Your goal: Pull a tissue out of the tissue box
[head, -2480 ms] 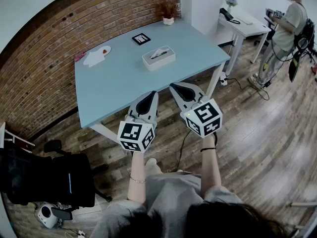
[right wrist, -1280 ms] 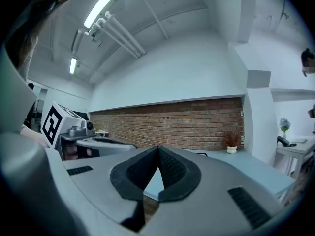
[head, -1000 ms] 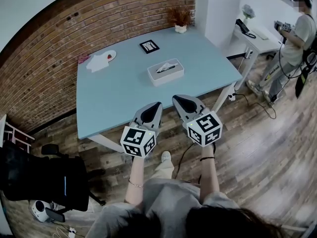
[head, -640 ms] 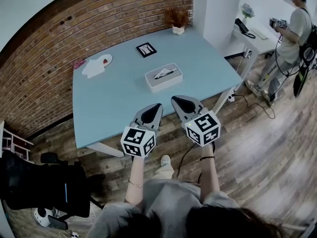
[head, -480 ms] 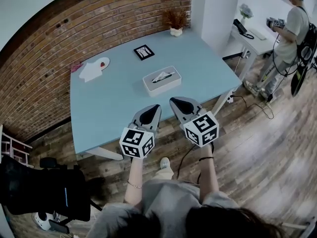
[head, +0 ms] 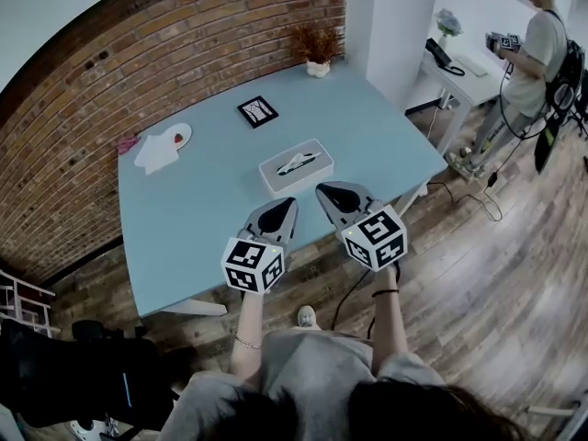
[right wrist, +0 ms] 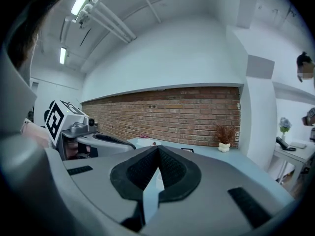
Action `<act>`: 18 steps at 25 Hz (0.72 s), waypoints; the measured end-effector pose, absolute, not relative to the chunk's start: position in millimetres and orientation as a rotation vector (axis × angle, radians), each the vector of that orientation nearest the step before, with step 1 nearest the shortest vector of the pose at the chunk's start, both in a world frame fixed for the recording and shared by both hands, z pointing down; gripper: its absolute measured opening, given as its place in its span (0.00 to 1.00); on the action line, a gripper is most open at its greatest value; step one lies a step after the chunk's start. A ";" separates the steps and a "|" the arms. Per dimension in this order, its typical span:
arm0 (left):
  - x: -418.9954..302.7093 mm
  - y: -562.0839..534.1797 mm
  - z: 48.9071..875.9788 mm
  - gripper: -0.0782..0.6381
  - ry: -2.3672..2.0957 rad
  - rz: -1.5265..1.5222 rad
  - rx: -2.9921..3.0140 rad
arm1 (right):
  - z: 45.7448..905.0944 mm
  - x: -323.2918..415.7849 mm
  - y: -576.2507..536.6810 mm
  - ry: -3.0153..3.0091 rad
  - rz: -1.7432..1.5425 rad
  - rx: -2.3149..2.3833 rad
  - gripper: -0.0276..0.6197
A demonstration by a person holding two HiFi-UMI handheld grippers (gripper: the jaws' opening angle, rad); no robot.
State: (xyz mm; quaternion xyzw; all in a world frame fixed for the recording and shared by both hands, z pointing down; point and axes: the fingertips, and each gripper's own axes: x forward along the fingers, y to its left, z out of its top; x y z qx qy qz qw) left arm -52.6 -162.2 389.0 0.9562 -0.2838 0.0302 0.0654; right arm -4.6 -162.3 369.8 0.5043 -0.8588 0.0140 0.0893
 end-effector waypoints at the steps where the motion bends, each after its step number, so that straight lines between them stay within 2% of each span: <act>1: -51.4 -168.5 389.8 0.11 -0.849 0.092 2.888 | 370.7 -3.8 -168.8 -2.548 0.039 1.501 0.04; 18: -55.2 -224.3 420.1 0.11 -0.815 0.180 2.853 | 392.5 -1.3 -234.5 -2.495 0.059 1.503 0.04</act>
